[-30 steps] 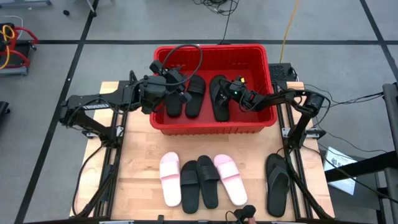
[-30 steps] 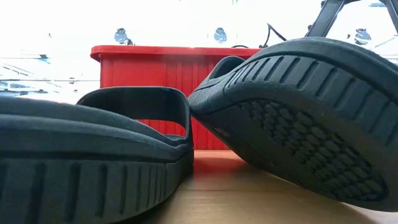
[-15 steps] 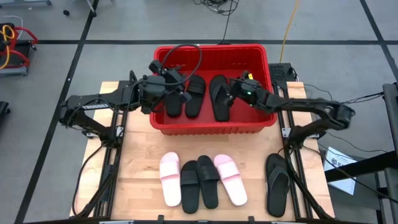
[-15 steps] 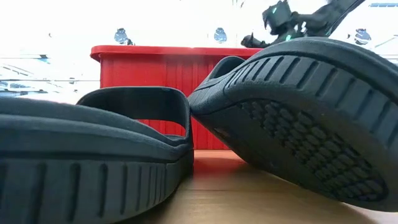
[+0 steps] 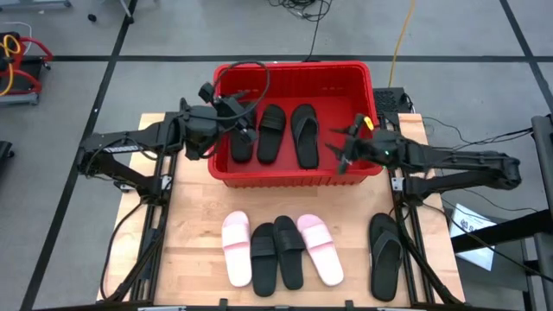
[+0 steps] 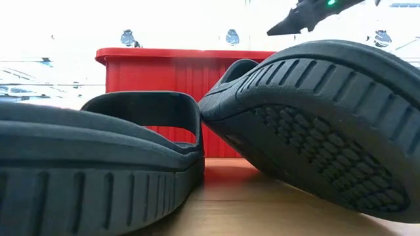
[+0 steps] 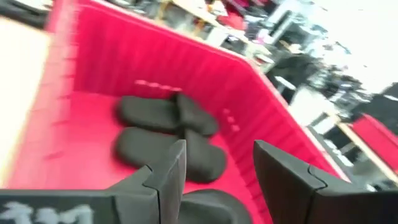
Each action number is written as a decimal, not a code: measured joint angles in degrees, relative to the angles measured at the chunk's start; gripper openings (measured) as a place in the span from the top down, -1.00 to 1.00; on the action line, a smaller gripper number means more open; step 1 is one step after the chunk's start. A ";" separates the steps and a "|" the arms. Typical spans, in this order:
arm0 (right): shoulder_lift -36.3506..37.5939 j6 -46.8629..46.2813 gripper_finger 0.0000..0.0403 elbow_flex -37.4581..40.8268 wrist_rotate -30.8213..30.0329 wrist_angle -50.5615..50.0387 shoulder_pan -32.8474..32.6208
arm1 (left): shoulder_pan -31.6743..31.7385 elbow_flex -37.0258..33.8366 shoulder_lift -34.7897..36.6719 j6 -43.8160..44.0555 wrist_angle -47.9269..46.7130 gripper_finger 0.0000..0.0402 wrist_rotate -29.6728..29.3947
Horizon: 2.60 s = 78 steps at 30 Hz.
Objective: Pick and place slides into bin
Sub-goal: Put the black slipper into the red container
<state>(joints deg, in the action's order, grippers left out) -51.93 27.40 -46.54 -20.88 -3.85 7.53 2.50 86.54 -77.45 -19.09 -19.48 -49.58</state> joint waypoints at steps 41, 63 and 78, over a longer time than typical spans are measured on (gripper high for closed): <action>9.78 -90.77 0.13 0.07 42.27 -48.81 -30.22 | -0.17 0.00 0.70 -0.46 -4.16 0.26 0.29; 5.29 -112.02 0.13 0.11 44.88 -64.52 -30.21 | -0.17 0.00 0.70 0.09 -6.01 0.26 4.66; 3.05 -113.56 0.05 10.28 56.90 -55.47 -30.21 | -0.18 0.00 0.70 -0.26 -6.01 0.25 4.68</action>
<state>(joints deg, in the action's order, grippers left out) -48.88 -86.16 -36.27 36.02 -59.32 -22.68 2.32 86.54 -76.75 -19.35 -25.50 -44.91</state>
